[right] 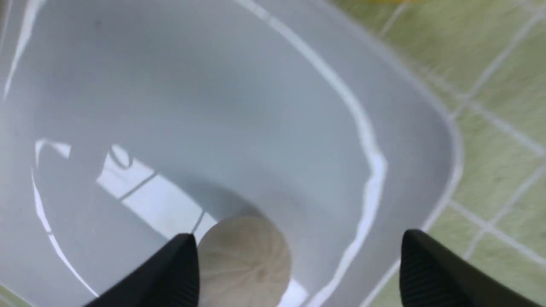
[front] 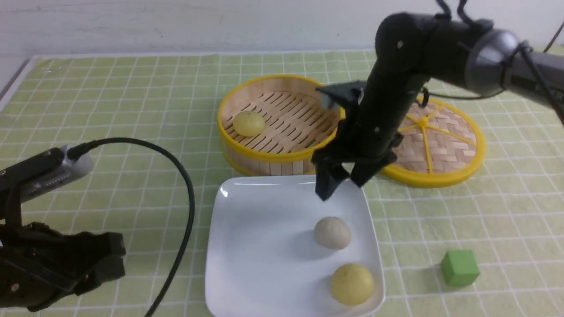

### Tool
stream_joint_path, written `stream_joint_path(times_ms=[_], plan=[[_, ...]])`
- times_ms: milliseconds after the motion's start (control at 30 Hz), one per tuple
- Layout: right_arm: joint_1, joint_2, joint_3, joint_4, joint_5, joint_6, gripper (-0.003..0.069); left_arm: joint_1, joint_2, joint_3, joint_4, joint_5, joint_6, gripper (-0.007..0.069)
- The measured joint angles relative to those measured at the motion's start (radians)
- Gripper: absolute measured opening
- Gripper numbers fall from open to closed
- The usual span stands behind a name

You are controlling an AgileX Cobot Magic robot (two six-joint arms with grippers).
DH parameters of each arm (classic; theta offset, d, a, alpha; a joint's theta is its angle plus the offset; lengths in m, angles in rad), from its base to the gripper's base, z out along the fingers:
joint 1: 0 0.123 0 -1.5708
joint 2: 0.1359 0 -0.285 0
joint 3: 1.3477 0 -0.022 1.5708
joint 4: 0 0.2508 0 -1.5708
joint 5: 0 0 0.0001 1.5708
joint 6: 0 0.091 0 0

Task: Put the steamed buns into the plate on the green tablecloth.
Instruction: 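Reach into the bamboo steamer and grasp a bun with the left gripper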

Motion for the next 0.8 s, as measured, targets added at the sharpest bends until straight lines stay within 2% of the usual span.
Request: stream_joint_path(times_ms=[100,133,267,367,400,433,533,600,700,800], plan=[[-0.013,-0.058,-0.008,-0.046,0.007,0.045,0.0528,0.0,0.006,-0.001,-0.002,-0.004,0.001,0.0286],[-0.014,-0.089,0.002,-0.066,0.008,0.055,0.0484,0.0,0.014,-0.003,-0.004,-0.001,0.002,0.027],[-0.014,-0.247,0.099,-0.103,0.012,0.071,0.0264,0.0,0.086,-0.068,-0.002,0.046,0.024,0.0149],[-0.014,-0.435,0.249,-0.105,0.02,0.071,0.0052,0.0,0.21,-0.233,-0.015,0.099,0.103,0.003],[-0.014,-0.447,0.259,-0.105,0.021,0.071,0.0052,0.0,0.219,-0.233,-0.018,0.102,0.11,0.0026],[-0.014,-0.533,0.333,-0.106,0.025,0.072,-0.0002,0.0,0.289,-0.335,-0.044,0.13,0.164,0.0007],[-0.014,-0.694,0.489,-0.109,0.031,0.072,-0.0015,-0.001,0.443,-0.507,-0.119,0.18,0.268,0.0002],[-0.014,-0.814,0.613,-0.109,-0.011,0.072,-0.0015,-0.005,0.584,-0.644,-0.198,0.197,0.297,0.0002],[-0.014,-0.913,0.745,-0.109,-0.098,0.072,-0.0015,-0.028,0.726,-0.793,-0.244,0.199,0.302,0.0017],[-0.014,-1.001,0.856,-0.109,-0.162,0.072,-0.0015,-0.078,0.9,-1.005,-0.233,0.207,0.256,0.0084]])
